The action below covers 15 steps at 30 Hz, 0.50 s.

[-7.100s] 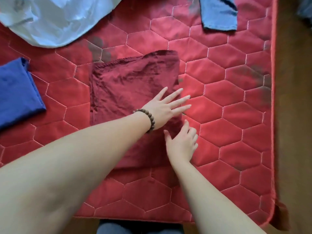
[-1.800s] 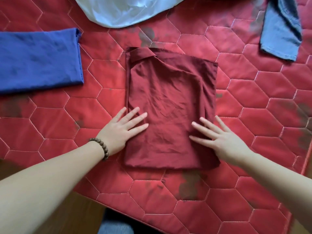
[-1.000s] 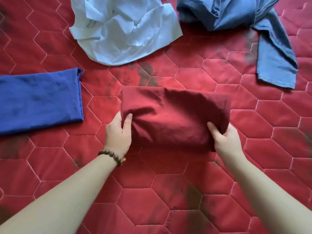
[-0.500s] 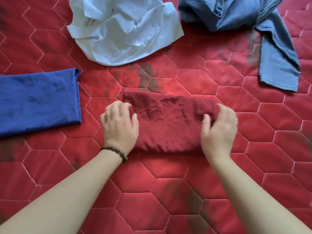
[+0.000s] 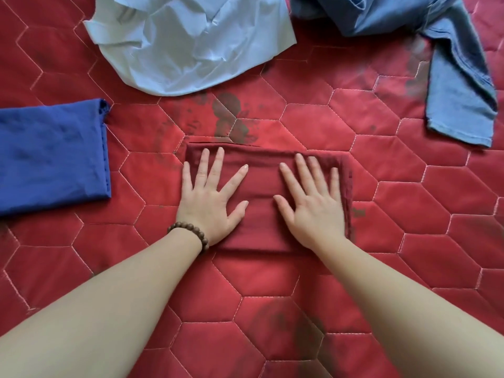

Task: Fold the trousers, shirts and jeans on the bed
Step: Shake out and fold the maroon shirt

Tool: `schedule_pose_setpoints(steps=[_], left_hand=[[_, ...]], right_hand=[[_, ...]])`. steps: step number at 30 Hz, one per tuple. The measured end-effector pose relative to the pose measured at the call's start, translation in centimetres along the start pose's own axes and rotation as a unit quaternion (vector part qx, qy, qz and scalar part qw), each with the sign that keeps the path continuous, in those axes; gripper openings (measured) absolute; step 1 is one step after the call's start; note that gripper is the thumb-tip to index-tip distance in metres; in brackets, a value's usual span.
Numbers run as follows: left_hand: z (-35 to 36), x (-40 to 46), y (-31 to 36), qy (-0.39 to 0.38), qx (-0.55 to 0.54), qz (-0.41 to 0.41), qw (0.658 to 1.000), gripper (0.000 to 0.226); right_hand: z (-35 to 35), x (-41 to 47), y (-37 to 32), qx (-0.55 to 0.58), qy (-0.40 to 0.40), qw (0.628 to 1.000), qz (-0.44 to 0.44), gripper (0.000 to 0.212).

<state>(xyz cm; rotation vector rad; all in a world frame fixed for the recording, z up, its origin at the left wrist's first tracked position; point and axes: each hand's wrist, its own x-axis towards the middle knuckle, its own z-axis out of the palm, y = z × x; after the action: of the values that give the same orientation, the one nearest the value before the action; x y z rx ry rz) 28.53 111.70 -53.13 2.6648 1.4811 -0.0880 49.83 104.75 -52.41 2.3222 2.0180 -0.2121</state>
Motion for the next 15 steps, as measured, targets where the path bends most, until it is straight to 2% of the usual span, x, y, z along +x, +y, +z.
schedule_pose_setpoints(steps=[3, 11, 15], left_hand=[[0.2, 0.0, -0.1, -0.002, 0.002, -0.009, 1.000, 0.069], [-0.1, 0.0, -0.4, 0.028, -0.054, -0.013, 0.998, 0.070], [-0.3, -0.2, -0.2, 0.057, -0.100, -0.136, 0.984, 0.066]], right_hand=[[0.1, -1.2, 2.7, 0.031, -0.011, 0.994, 0.102, 0.064], [0.6, -1.7, 3.0, 0.061, 0.014, 0.992, 0.105, 0.060], [0.6, -1.7, 2.9, 0.055, 0.031, 0.989, 0.136, 0.059]])
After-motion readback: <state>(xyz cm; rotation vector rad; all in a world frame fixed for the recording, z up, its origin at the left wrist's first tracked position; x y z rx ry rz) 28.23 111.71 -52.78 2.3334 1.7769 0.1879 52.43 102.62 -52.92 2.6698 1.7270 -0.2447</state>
